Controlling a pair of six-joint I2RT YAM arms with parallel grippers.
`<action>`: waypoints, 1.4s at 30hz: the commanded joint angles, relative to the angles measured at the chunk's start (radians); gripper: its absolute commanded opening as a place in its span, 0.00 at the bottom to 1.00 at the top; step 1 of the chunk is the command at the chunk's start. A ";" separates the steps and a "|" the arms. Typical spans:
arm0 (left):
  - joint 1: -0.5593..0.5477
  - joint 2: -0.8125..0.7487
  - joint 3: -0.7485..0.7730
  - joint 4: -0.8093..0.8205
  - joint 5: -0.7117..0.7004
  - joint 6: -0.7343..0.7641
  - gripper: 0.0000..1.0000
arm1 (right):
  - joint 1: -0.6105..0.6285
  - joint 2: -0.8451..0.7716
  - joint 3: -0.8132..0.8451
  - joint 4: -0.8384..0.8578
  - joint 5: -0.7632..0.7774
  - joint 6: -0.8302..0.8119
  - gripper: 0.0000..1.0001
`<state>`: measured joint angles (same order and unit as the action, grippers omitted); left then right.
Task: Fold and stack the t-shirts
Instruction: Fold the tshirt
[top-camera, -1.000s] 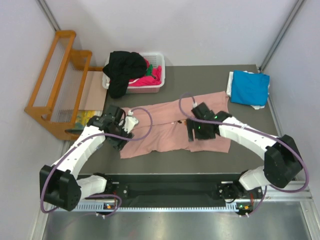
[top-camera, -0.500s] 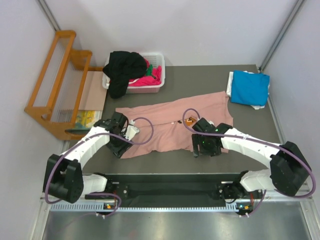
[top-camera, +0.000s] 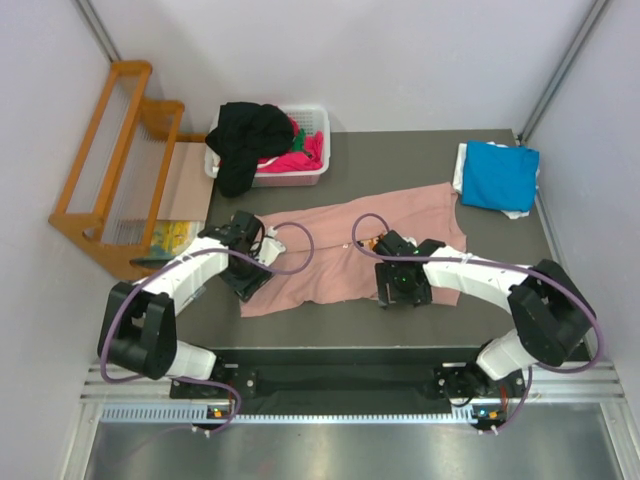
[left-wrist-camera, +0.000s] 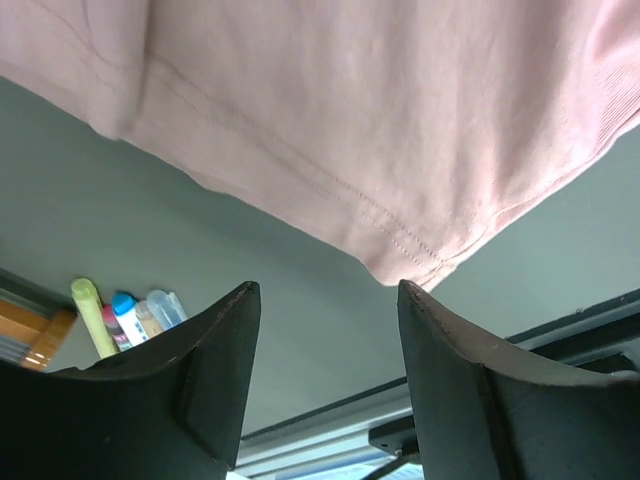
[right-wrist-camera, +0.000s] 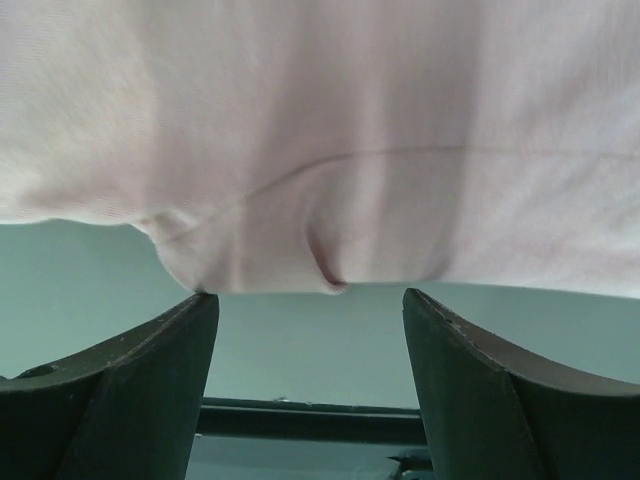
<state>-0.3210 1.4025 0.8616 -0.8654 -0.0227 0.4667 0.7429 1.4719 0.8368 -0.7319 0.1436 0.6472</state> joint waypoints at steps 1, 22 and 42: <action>-0.023 0.006 0.028 0.000 0.018 -0.003 0.62 | -0.008 0.019 0.073 0.048 0.020 -0.015 0.74; -0.105 0.024 -0.090 0.039 -0.054 0.007 0.61 | -0.070 -0.209 -0.077 -0.080 0.065 0.071 0.76; -0.109 -0.020 -0.095 0.028 -0.057 0.000 0.61 | -0.246 -0.246 -0.146 -0.133 0.246 0.200 0.76</action>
<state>-0.4252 1.4178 0.7757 -0.8394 -0.0715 0.4667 0.5392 1.2095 0.6933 -0.9016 0.3534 0.8402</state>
